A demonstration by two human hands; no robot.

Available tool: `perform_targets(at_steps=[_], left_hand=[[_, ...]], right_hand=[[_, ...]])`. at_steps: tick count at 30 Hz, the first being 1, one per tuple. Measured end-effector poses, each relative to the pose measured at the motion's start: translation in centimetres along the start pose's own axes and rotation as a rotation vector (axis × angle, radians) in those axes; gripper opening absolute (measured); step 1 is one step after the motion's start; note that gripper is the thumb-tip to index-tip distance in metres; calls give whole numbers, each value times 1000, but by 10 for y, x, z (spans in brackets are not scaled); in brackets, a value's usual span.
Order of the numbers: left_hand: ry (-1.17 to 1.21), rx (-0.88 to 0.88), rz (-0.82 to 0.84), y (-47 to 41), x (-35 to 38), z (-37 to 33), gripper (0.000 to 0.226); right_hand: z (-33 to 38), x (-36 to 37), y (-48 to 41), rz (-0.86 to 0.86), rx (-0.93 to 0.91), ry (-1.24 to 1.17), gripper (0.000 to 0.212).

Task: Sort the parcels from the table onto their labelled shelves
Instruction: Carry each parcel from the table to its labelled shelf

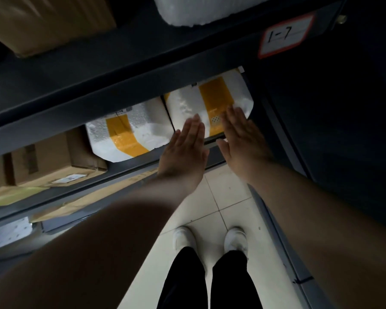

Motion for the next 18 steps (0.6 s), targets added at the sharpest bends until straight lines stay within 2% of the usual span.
perform_targets(at_steps=[9, 16, 18], left_hand=[[-2, -7, -23, -20, -9, 16, 61], [-77, -14, 8, 13, -15, 6, 60], [-62, -10, -36, 34, -19, 3, 61]], right_hand=[[1, -12, -30, 2, -1, 17, 62], [18, -21, 4, 48, -44, 14, 61], [26, -23, 21, 46, -69, 28, 62]])
Point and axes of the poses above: each hand's wrist, its own y-axis away from the middle knuckle, its own x-axis out of the palm, z = x × y, the point moved 3 cm from there along -y, towards the middle knuckle, and after that the axes turned 14 degrees about z, right-handed, at the moved point
